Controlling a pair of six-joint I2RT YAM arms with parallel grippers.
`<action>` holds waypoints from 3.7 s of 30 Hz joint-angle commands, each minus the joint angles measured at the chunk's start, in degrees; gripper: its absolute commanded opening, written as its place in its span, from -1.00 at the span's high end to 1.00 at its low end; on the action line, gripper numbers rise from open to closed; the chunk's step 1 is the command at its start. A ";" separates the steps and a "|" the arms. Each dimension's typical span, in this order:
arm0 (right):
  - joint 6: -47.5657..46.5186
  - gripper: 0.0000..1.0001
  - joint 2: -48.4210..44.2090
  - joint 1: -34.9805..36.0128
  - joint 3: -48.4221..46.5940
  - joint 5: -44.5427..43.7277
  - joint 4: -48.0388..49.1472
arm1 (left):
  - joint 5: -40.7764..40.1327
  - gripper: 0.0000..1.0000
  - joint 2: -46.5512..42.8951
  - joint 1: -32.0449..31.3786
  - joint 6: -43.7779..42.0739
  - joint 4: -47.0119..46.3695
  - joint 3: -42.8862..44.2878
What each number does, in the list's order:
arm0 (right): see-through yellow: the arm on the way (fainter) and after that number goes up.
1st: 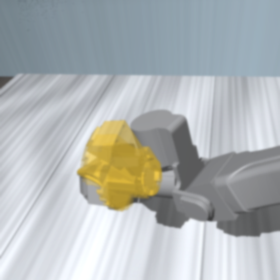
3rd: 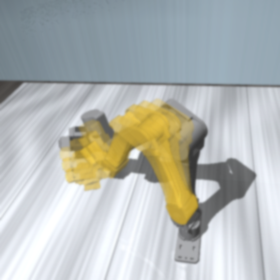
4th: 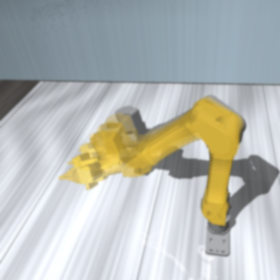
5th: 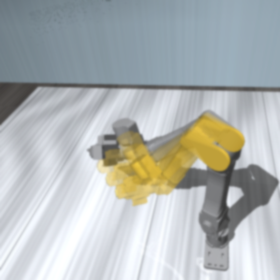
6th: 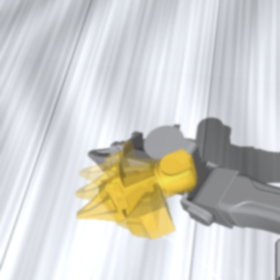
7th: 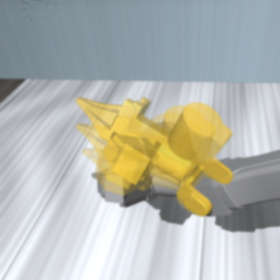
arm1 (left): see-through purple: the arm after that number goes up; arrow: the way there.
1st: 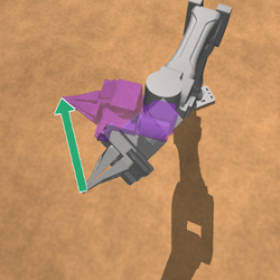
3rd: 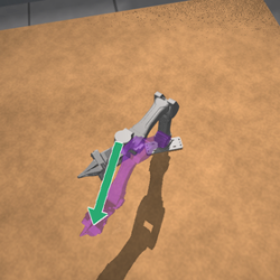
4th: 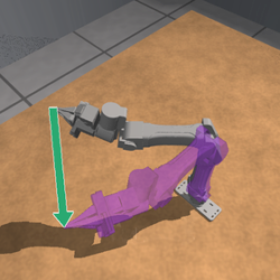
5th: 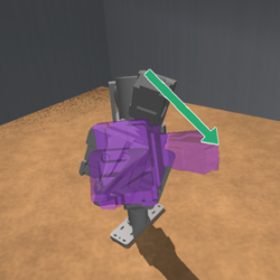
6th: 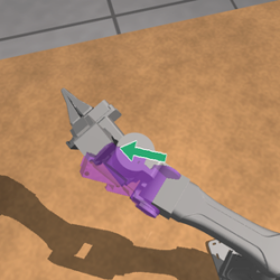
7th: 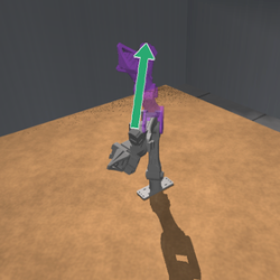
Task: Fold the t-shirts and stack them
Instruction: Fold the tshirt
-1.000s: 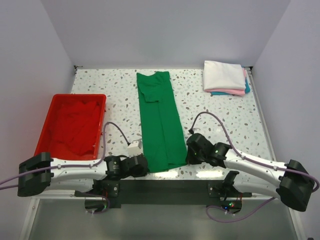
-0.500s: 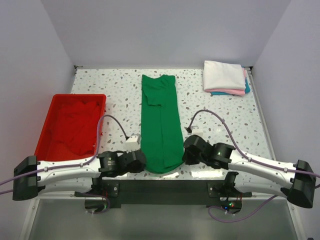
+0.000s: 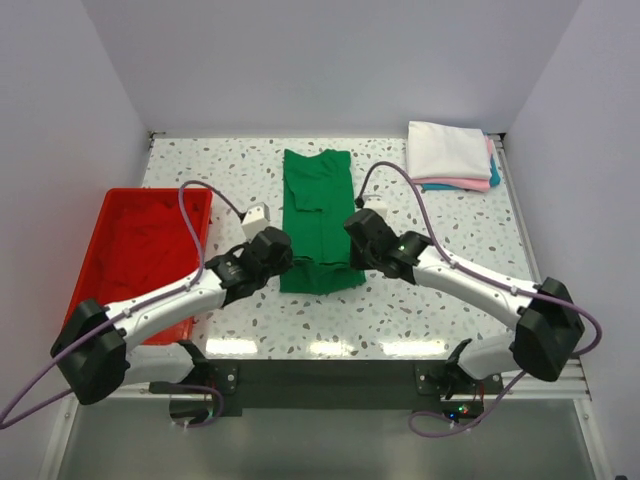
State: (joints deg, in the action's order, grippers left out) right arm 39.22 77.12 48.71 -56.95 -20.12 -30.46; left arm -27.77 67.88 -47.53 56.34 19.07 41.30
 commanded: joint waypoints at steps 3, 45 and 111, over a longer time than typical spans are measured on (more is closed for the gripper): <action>-5.56 1.00 7.67 -4.40 -8.08 -2.21 8.30 | -3.08 1.00 7.51 6.73 -5.26 -13.61 6.94; -7.68 0.31 40.91 -19.61 -28.93 12.56 9.44 | 17.22 0.78 30.47 10.62 -7.21 -25.31 8.72; 12.36 0.03 6.90 -11.71 17.66 15.89 24.03 | 19.68 -0.24 3.40 11.49 9.49 -25.83 -21.25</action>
State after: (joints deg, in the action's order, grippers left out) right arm 49.25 82.94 36.97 -38.87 -4.71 -11.25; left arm -9.39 69.49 -37.21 64.60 -2.33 22.15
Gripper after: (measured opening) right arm 0.484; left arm 0.635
